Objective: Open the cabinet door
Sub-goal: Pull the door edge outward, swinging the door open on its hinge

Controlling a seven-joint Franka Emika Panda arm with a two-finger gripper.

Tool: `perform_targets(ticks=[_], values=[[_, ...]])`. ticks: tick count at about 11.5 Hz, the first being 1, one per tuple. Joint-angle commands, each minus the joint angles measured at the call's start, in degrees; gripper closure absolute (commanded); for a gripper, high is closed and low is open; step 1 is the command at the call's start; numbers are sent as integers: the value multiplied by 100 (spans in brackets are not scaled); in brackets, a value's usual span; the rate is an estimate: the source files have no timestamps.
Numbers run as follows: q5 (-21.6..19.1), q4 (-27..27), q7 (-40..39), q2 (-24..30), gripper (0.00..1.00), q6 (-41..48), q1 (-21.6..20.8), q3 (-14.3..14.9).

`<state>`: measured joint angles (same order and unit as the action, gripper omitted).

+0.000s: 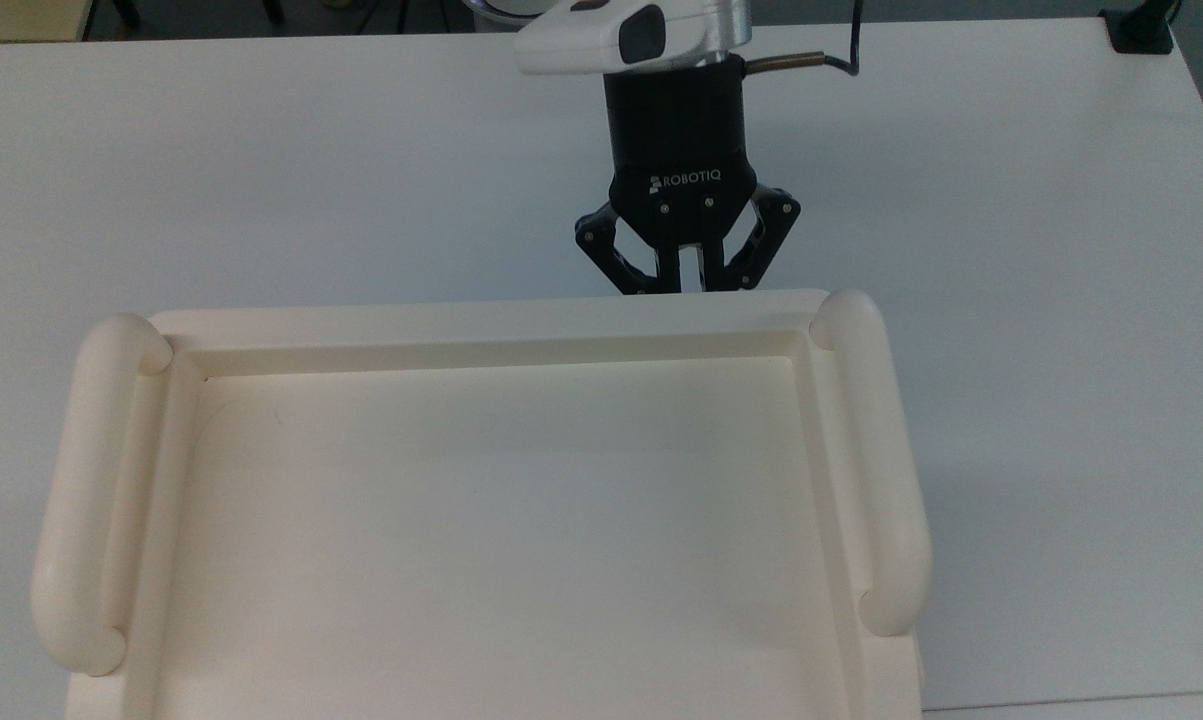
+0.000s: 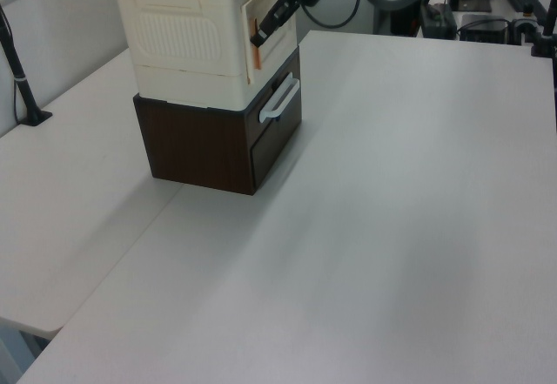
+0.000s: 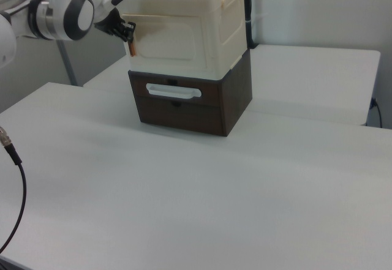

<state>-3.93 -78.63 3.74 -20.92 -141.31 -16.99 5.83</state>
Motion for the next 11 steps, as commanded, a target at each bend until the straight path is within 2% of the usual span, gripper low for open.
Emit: perform_targets(ticks=[1, 4, 6, 9, 11], values=[[-47, -442, 109, 737, 95, 1129, 29, 15], [-56, -653, 75, 1123, 95, 2209, 275, -46], [-56, -837, 65, 1466, 84, 2912, 529, -55], [-56, -838, -223, 1661, 40, 4187, 793, -55], [-47, -847, -435, 1923, 18, 4916, 960, -55]])
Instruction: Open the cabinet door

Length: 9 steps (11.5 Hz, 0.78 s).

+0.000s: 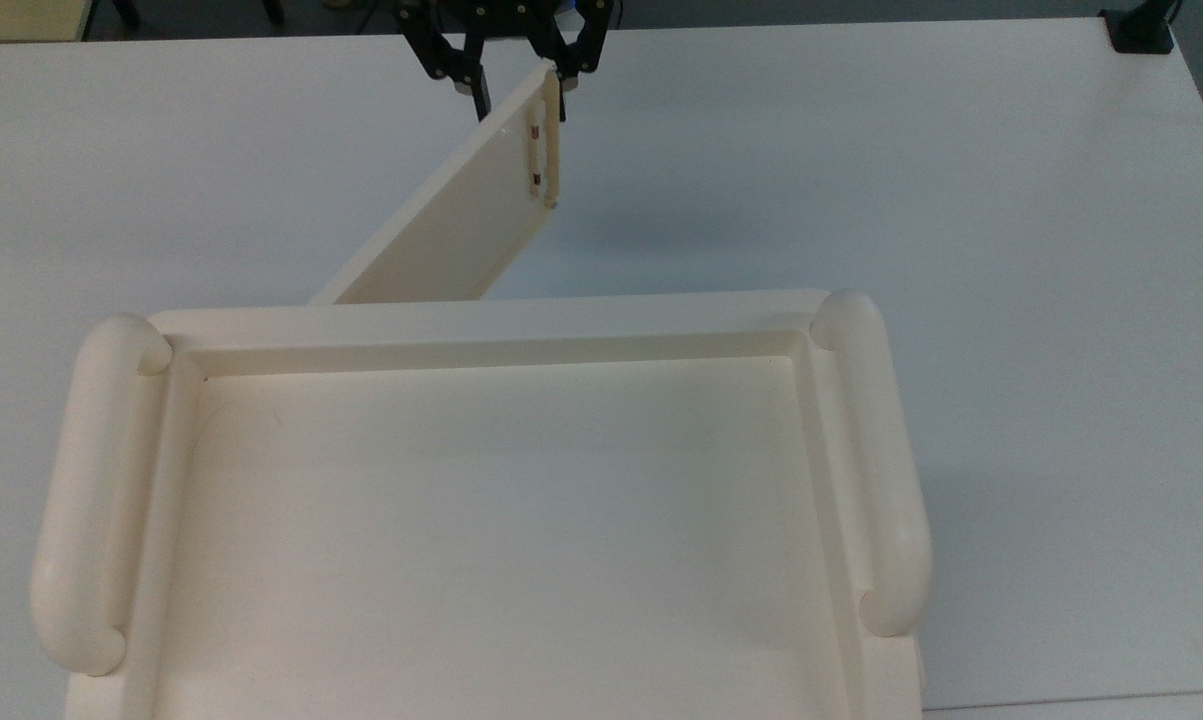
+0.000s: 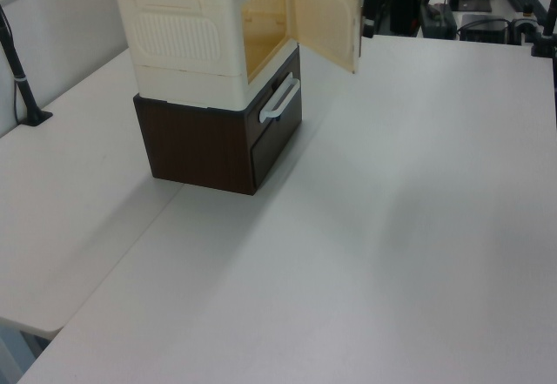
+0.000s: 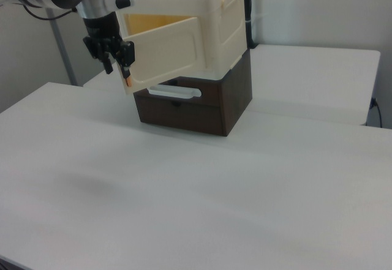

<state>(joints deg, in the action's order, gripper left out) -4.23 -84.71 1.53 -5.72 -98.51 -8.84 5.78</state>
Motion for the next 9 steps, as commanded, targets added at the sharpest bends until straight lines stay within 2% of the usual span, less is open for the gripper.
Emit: perform_targets(ticks=[1, 2, 4, 9], values=[[19, -239, -214, 510, 5, 962, 294, -51], [45, -282, -214, 607, 0, 1269, 452, -51], [133, -423, -214, 835, 0, 1501, 585, -50], [125, -581, -223, 863, 0, 1387, 524, 11]])
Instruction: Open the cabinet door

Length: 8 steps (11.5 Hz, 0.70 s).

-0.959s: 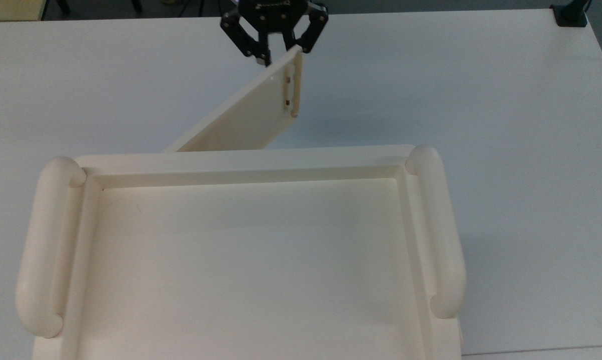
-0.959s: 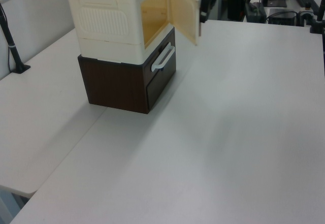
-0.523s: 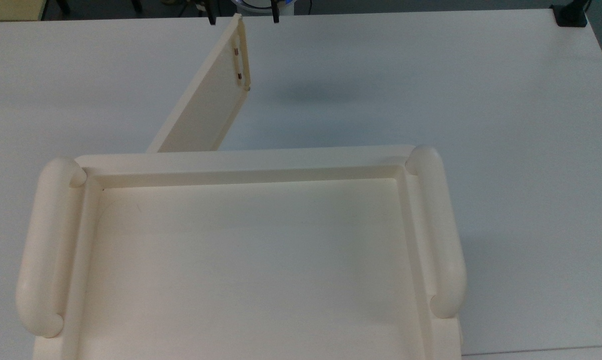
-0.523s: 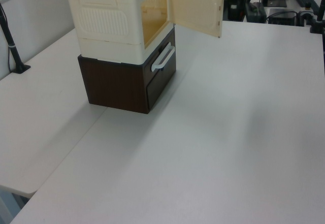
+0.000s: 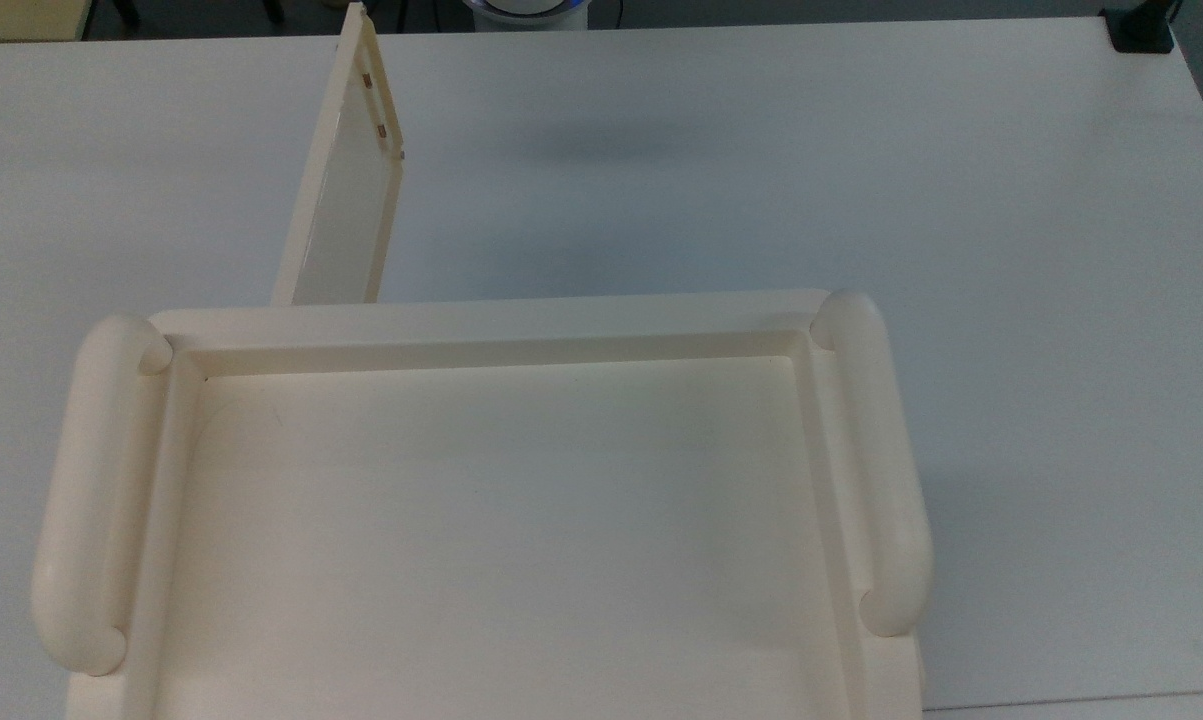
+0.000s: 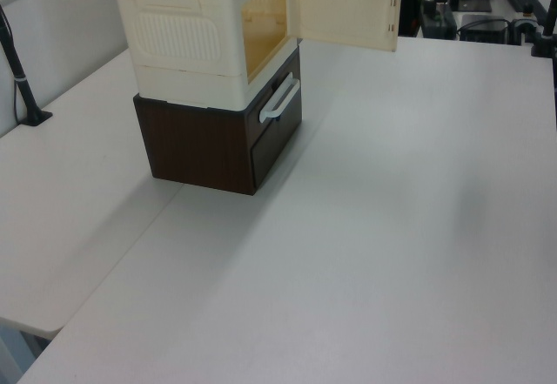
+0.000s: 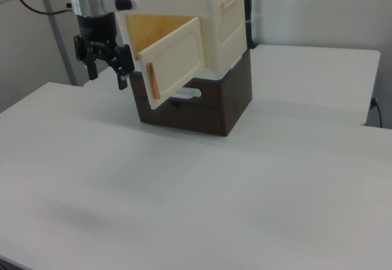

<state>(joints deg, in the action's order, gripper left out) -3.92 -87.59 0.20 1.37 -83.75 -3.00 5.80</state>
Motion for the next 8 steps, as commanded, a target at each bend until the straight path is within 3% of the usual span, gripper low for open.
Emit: perform_targets(ticks=[1, 3, 8], values=[[94, -276, -82, 144, 0, -185, -60, 61], [94, -267, -378, 126, 0, -274, -104, 272], [102, -241, -319, 13, 0, -291, -297, 422]])
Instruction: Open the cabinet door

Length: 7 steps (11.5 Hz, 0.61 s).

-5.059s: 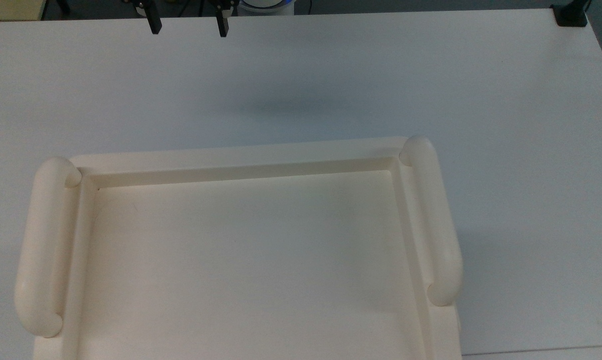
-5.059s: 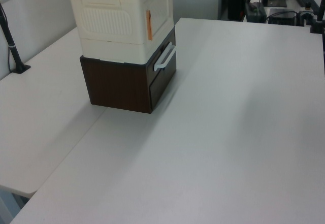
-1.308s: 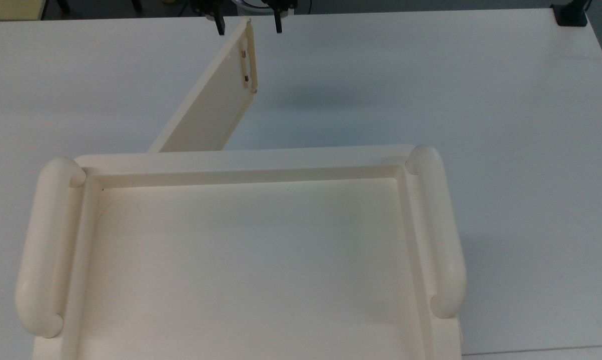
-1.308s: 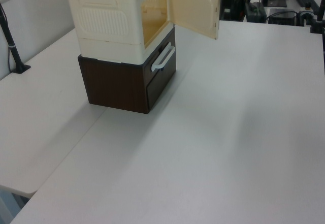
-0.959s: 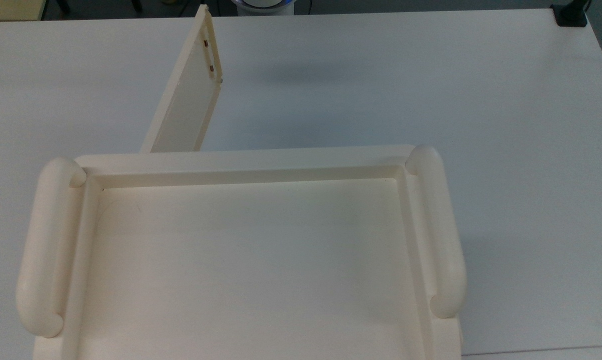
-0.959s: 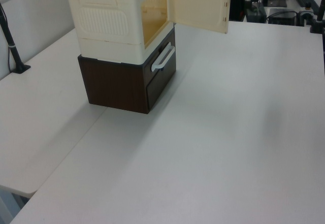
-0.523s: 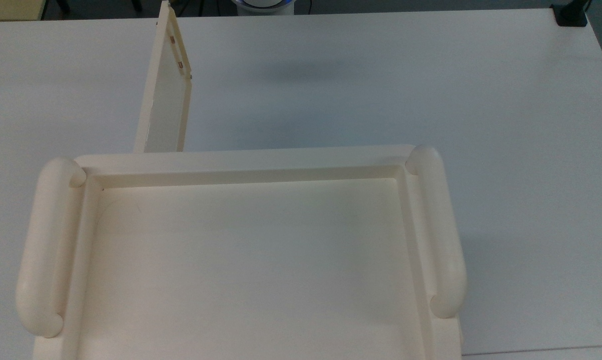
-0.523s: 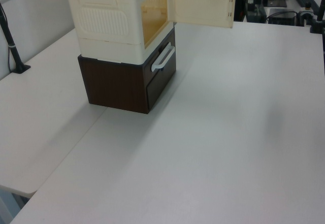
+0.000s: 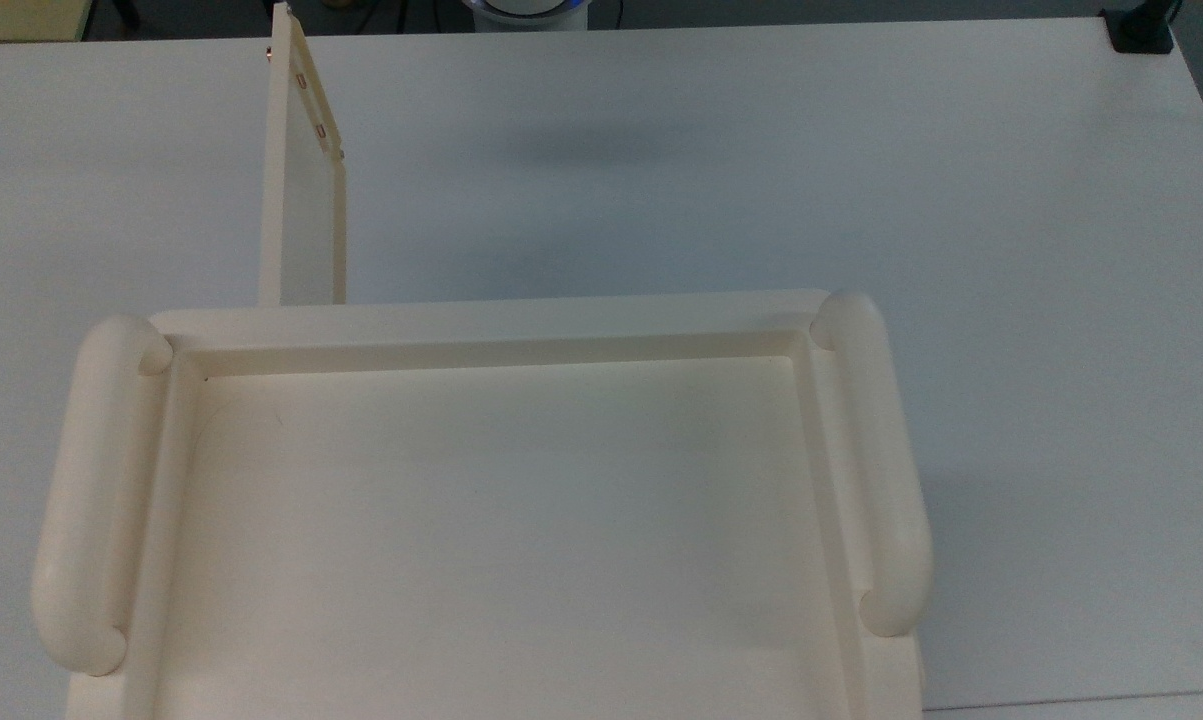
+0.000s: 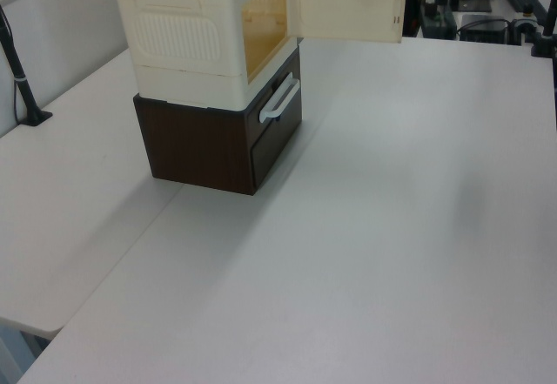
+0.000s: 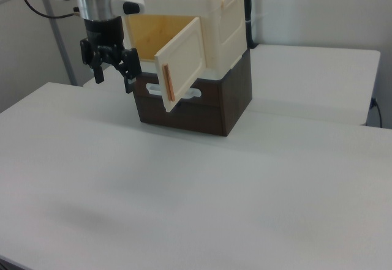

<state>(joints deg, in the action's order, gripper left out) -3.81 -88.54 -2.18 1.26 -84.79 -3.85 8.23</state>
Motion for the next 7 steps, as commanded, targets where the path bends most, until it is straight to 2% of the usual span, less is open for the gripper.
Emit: perform_targets(ticks=[1, 7], values=[[91, -86, -81, -20, 0, -187, -213, 179], [91, -23, -90, -118, 0, -196, -187, 162]])
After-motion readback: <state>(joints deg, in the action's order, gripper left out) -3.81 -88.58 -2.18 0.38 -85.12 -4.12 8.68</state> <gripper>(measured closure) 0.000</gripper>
